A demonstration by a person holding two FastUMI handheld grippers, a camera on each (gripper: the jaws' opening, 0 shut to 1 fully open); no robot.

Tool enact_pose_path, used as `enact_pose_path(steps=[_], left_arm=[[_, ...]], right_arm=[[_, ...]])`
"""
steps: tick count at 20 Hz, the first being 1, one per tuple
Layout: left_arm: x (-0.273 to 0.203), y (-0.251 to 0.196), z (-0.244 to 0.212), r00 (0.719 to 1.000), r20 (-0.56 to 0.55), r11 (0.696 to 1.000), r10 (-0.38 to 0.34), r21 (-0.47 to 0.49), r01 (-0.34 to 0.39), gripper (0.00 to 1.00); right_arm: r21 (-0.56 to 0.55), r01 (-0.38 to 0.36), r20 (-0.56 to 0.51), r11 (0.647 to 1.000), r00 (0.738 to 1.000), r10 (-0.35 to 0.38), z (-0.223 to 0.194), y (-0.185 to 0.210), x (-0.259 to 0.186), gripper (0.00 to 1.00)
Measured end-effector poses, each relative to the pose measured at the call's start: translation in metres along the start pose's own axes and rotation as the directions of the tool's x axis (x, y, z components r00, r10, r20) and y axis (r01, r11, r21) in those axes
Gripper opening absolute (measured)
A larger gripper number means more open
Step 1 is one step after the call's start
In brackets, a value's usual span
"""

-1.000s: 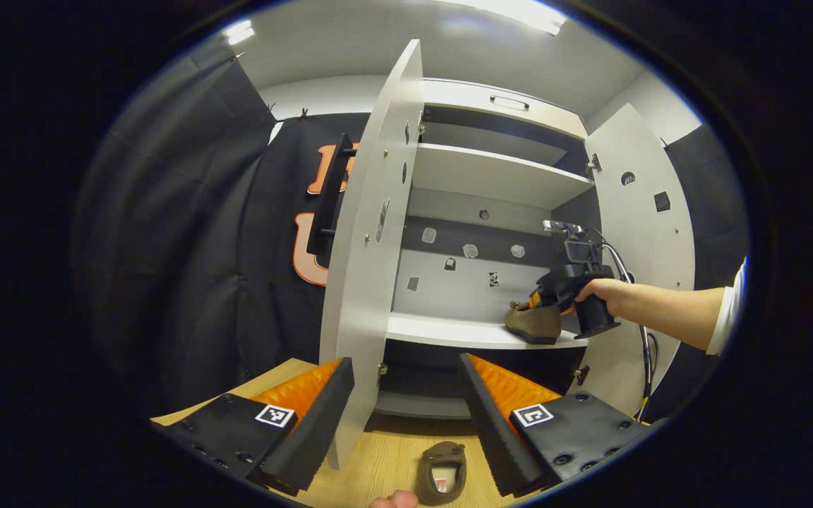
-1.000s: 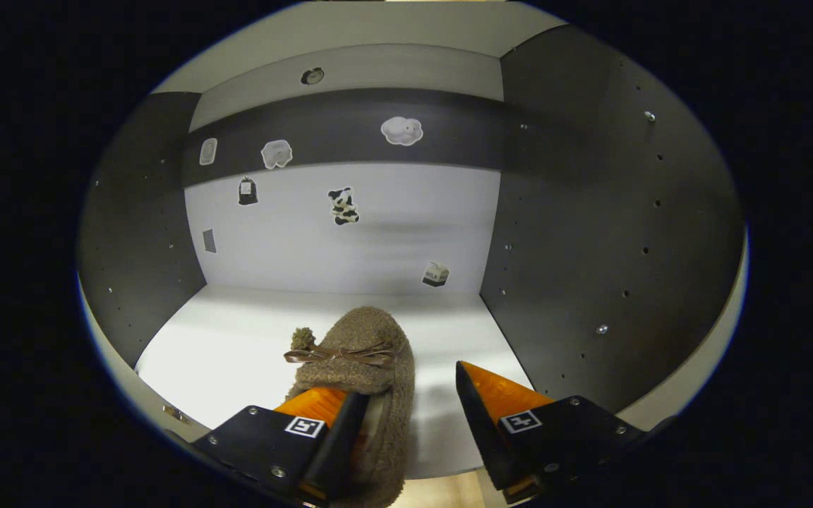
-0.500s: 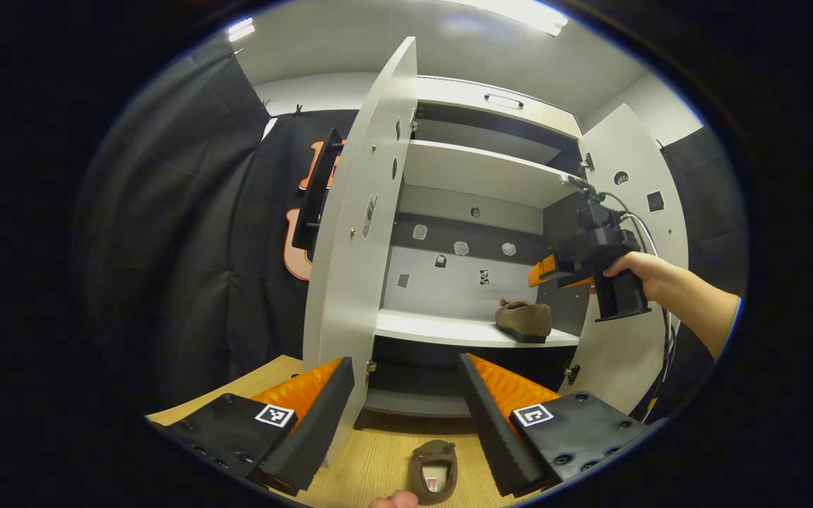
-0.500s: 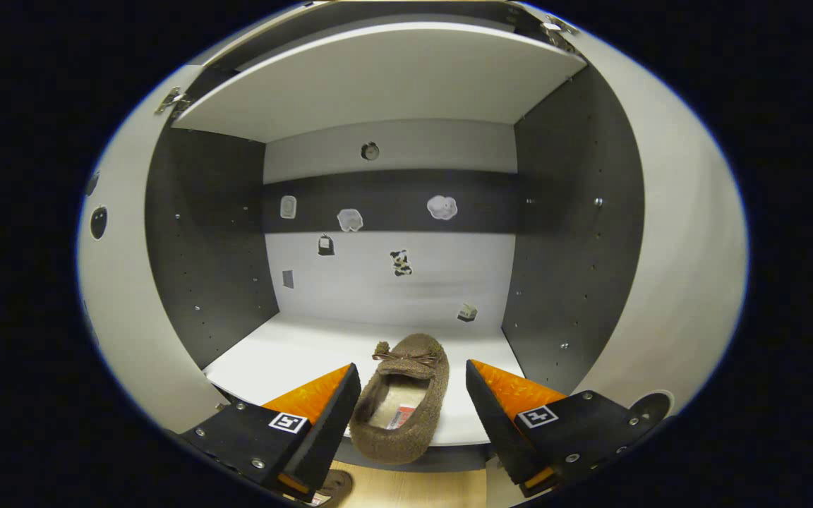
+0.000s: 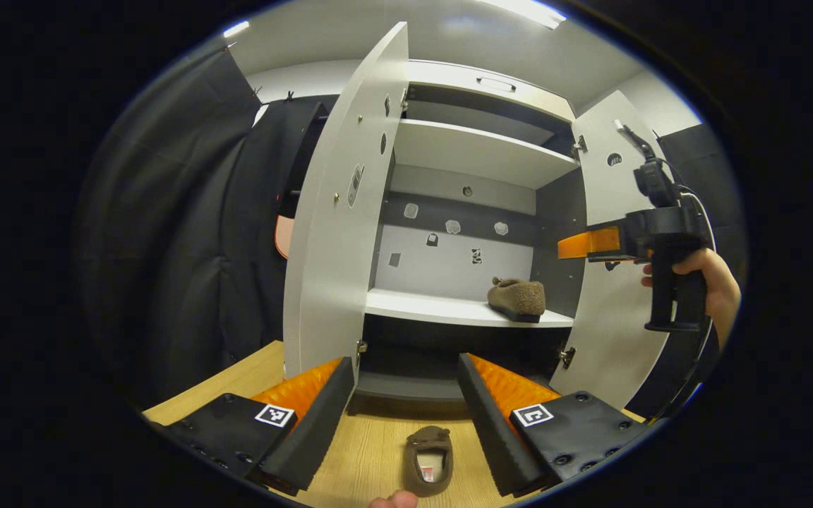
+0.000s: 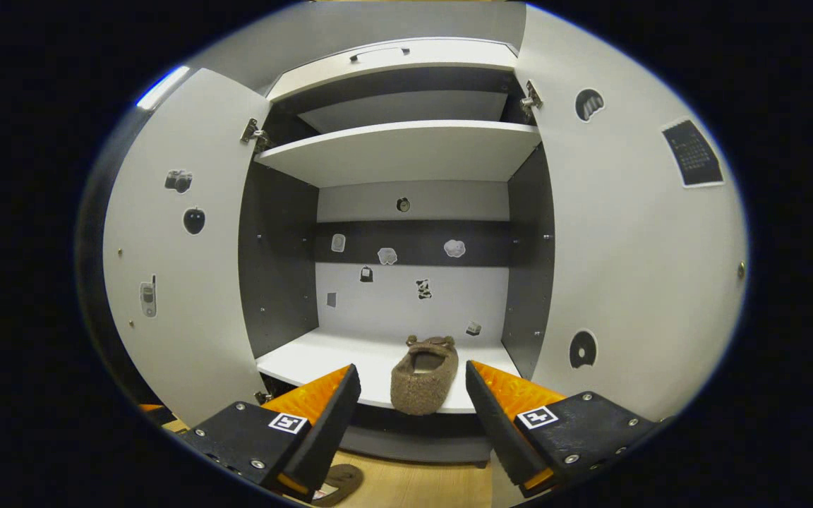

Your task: Grab one shoe with the right hand and put it into the shoe cabinet, grab the other shoe with the left hand and put it into the shoe cabinet; then close the right door with the right hand and the left door with the left hand.

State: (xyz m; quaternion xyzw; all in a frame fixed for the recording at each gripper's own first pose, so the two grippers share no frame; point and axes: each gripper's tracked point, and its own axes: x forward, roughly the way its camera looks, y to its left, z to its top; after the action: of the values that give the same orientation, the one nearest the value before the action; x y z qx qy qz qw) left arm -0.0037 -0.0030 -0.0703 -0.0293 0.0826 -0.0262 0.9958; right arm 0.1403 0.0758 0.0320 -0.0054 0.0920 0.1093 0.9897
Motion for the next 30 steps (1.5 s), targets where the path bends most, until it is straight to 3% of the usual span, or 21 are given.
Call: enact_pose_path(steps=[5,9,12,17,22,24,27,30], left_arm=[[0.002,-0.007,-0.042,0.996,-0.084,1.000,-0.018,0.008,0.019,0.97],[0.004,-0.009,-0.082,0.982,-0.186,1.000,-0.026,-0.010,0.025,0.97],[0.012,-0.008,-0.110,0.969,-0.244,0.998,-0.034,0.041,0.046,0.97],[0.028,-0.010,-0.187,0.897,-0.433,0.996,-0.091,-0.045,0.079,0.99],[0.057,0.007,-0.272,0.801,-0.598,0.998,-0.040,0.018,0.064,0.98],[0.068,0.009,-0.293,0.775,-0.631,0.996,-0.032,0.041,0.075,0.98],[0.075,0.005,-0.305,0.744,-0.667,0.992,-0.047,0.053,0.111,0.98],[0.087,0.006,-0.305,0.748,-0.662,0.991,-0.051,0.060,0.121,0.98]], right_arm=[[-0.017,0.056,0.059,0.998,0.997,-0.055,-0.032,-0.012,-0.053,0.92],[0.031,0.073,0.090,0.997,0.993,-0.076,-0.052,-0.015,-0.083,0.92],[0.055,0.082,0.102,0.995,0.991,-0.087,-0.062,-0.021,-0.096,0.92],[0.034,0.104,0.130,0.994,0.986,-0.107,-0.067,-0.036,-0.110,0.92],[0.038,0.150,0.111,0.988,0.982,-0.154,-0.072,-0.057,-0.116,0.92],[0.026,0.168,0.115,0.985,0.979,-0.170,-0.071,-0.066,-0.119,0.92],[0.008,0.182,0.098,0.983,0.978,-0.182,-0.076,-0.073,-0.122,0.92],[0.023,0.165,0.097,0.986,0.981,-0.166,-0.077,-0.071,-0.125,0.92]])
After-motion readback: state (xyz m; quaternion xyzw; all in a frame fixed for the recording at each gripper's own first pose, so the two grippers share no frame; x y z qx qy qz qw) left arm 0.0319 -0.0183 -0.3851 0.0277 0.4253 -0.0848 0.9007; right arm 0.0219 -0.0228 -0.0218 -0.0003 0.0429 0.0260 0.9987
